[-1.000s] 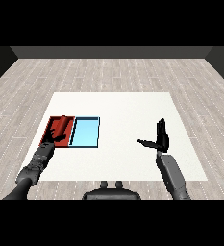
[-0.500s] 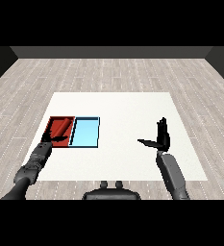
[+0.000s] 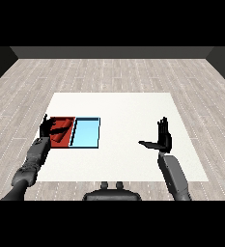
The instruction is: Pick the red can and put it in the red box
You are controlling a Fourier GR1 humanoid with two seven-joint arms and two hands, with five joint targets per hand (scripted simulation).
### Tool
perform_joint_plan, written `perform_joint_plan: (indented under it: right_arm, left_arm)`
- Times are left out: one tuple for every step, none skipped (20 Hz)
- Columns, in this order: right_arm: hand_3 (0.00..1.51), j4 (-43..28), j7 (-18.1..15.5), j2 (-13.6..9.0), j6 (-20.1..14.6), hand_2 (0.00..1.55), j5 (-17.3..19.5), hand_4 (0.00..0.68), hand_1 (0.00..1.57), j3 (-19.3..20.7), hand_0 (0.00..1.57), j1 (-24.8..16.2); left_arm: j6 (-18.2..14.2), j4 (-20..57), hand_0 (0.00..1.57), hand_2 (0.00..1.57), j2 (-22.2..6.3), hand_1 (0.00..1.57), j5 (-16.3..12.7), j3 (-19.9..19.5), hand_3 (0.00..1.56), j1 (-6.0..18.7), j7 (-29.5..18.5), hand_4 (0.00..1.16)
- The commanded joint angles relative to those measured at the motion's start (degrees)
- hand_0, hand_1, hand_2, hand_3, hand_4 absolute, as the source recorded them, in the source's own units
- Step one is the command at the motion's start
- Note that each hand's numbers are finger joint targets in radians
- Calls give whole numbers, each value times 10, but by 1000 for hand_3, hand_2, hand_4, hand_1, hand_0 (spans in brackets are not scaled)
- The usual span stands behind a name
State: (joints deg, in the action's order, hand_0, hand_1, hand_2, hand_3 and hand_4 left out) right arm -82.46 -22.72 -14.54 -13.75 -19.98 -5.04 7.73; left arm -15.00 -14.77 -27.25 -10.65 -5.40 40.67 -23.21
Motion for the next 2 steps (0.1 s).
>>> perform_joint_plan:
  right_arm:
    - [0, -12, -14, 6, 10, 0, 18, 0, 0, -27, 0, -15]
    - [0, -22, -16, -12, 35, 0, 2, 0, 0, -12, 0, -37]
  left_arm:
    - [64, -81, 0, 0, 48, 0, -34, -17, 0, -17, -91, 0]
    - [70, -90, 0, 0, 55, 0, -37, -19, 0, -48, -116, 0]
